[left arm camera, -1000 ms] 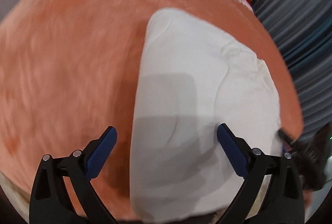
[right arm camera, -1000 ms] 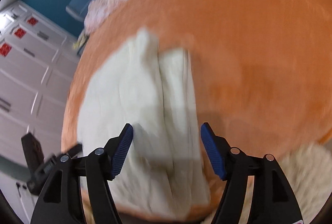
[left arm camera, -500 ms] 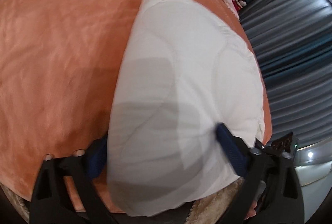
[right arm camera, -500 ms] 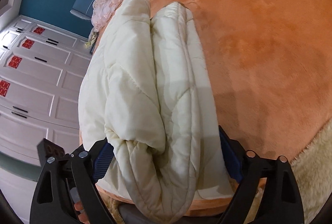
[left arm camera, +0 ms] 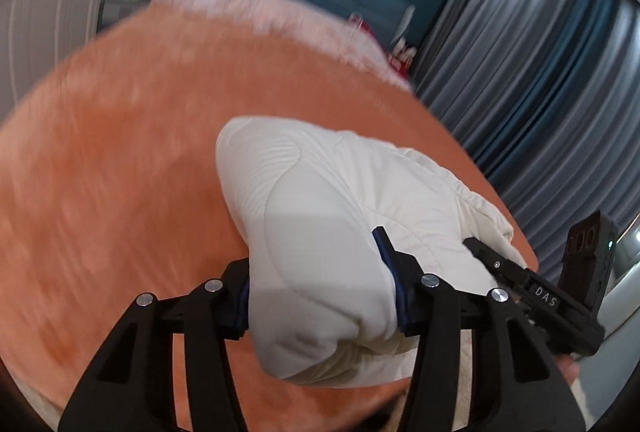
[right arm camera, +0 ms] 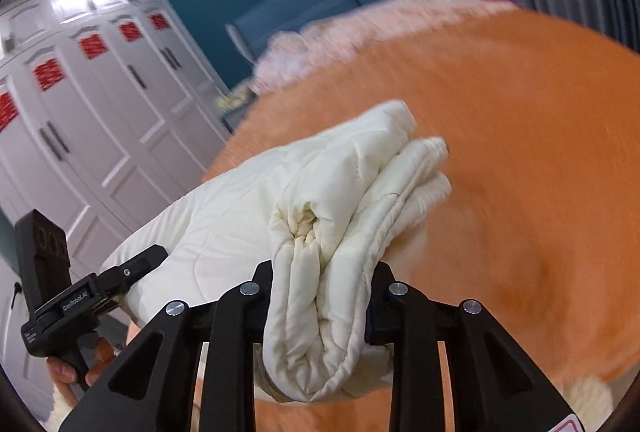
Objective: Fold large clothes
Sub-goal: 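Lift the bundle end with both tools and fold it over onto itself, then lay the folded bundle down and open both tools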
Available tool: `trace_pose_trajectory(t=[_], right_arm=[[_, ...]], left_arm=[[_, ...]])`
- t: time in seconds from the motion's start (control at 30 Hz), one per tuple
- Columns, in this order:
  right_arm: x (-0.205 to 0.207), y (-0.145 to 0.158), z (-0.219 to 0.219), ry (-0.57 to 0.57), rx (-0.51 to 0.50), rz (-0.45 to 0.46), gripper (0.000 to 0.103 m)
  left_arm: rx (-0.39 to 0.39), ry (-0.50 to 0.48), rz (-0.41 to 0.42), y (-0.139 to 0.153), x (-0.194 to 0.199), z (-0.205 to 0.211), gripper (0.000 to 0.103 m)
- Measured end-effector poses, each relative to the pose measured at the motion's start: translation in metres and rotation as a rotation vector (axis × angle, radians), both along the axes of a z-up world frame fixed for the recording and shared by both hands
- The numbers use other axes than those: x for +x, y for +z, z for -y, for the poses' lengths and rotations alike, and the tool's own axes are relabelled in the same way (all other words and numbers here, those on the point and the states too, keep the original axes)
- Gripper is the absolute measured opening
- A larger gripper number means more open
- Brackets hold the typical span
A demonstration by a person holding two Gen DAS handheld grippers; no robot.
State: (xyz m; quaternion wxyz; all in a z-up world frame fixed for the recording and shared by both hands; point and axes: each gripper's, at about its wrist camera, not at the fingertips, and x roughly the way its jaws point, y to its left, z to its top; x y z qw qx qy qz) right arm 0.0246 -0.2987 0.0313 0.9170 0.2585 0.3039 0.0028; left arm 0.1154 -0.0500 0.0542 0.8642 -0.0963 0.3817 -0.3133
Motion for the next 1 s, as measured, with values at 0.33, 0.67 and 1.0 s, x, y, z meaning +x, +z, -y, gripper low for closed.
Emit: trace_pose_trajectory(t=[0.33,0.67,1.0], right_arm=[[0.1,-0.008,-0.016,0.055,-0.041,0.06,0.026],[0.148,-0.125,-0.039,0.104,-0.005,-0.095,0.032],[0.099,-0.118,-0.043,0.107,0.048,-0.247,0.058]], left_arm=[[0.018,0.033,0.15,-0.009,0.081,-0.02,0.05],[0.043,0.082,-0.006,-0.125,0.111,-0.065,0.059],[0.131,0.155,-0.214,-0.14,0.082,-0.101,0.082]])
